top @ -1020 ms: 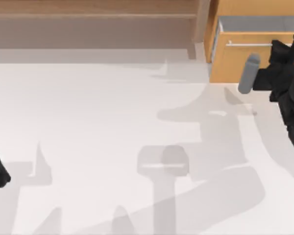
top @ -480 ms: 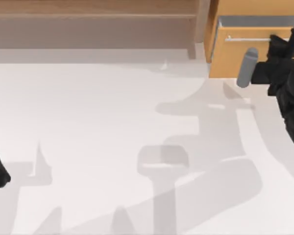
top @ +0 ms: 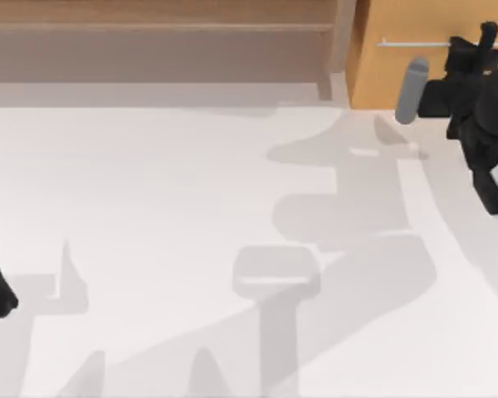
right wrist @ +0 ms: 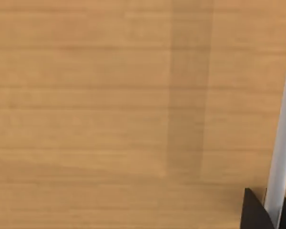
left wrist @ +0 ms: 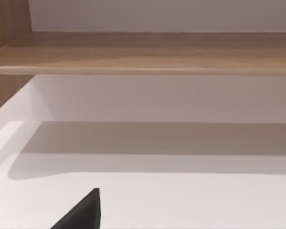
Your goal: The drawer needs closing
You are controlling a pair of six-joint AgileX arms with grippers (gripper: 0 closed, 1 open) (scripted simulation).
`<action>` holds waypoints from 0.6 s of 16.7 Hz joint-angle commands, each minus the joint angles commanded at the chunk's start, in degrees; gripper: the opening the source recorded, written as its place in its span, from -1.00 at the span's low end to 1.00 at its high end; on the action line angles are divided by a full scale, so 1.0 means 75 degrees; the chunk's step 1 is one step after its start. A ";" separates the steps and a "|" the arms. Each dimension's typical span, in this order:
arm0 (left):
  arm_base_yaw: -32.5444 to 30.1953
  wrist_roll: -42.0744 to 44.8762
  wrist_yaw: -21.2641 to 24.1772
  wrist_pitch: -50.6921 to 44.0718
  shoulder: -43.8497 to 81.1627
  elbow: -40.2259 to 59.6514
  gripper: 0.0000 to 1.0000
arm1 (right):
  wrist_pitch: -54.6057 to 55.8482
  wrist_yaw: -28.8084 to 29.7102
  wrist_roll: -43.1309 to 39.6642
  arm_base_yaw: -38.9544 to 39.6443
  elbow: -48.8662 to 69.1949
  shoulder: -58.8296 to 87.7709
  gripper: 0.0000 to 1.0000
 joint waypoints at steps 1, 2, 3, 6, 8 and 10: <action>0.0000 0.0000 0.0000 0.0000 0.0000 0.0000 1.00 | -0.0033 -0.0008 0.0001 -0.0006 0.0058 0.0025 -1.00; 0.0000 0.0000 0.0000 0.0000 0.0000 0.0000 1.00 | -0.0035 -0.0008 0.0001 -0.0006 0.0061 0.0027 -1.00; 0.0000 0.0000 0.0000 0.0000 0.0000 0.0000 1.00 | -0.0035 -0.0008 0.0001 -0.0006 0.0061 0.0027 -1.00; 0.0000 0.0000 0.0000 0.0000 0.0000 0.0000 1.00 | -0.0035 -0.0008 0.0001 -0.0006 0.0061 0.0027 -0.70; 0.0000 0.0000 0.0000 0.0000 0.0000 0.0000 1.00 | -0.0035 -0.0008 0.0001 -0.0006 0.0061 0.0027 -0.40; 0.0000 0.0000 0.0000 0.0000 0.0000 0.0000 1.00 | -0.0035 -0.0008 0.0001 -0.0006 0.0061 0.0027 -0.10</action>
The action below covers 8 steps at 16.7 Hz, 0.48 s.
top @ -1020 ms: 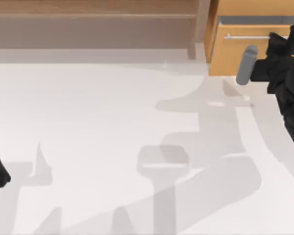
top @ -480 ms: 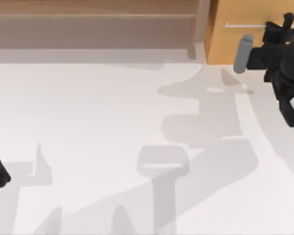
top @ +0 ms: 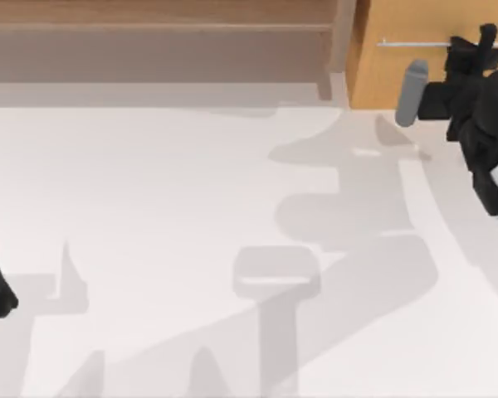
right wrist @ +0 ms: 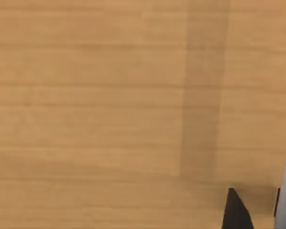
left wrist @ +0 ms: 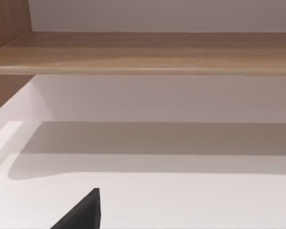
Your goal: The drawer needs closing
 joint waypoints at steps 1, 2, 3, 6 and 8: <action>0.0000 0.0000 0.0000 0.0000 0.0000 0.0000 1.00 | 0.0000 0.0000 0.0000 0.0000 0.0000 0.0000 0.06; 0.0000 0.0000 0.0000 0.0000 0.0000 0.0000 1.00 | 0.0000 0.0000 0.0000 0.0000 0.0000 0.0000 0.21; 0.0000 0.0000 0.0000 0.0000 0.0000 0.0000 1.00 | 0.0000 0.0000 0.0000 0.0000 0.0000 0.0000 0.36; 0.0000 0.0000 0.0000 0.0000 0.0000 0.0000 1.00 | 0.0000 0.0000 0.0000 0.0000 0.0000 0.0000 0.81; 0.0000 0.0000 0.0000 0.0000 0.0000 0.0000 1.00 | 0.0000 0.0000 0.0000 0.0000 0.0000 0.0000 1.00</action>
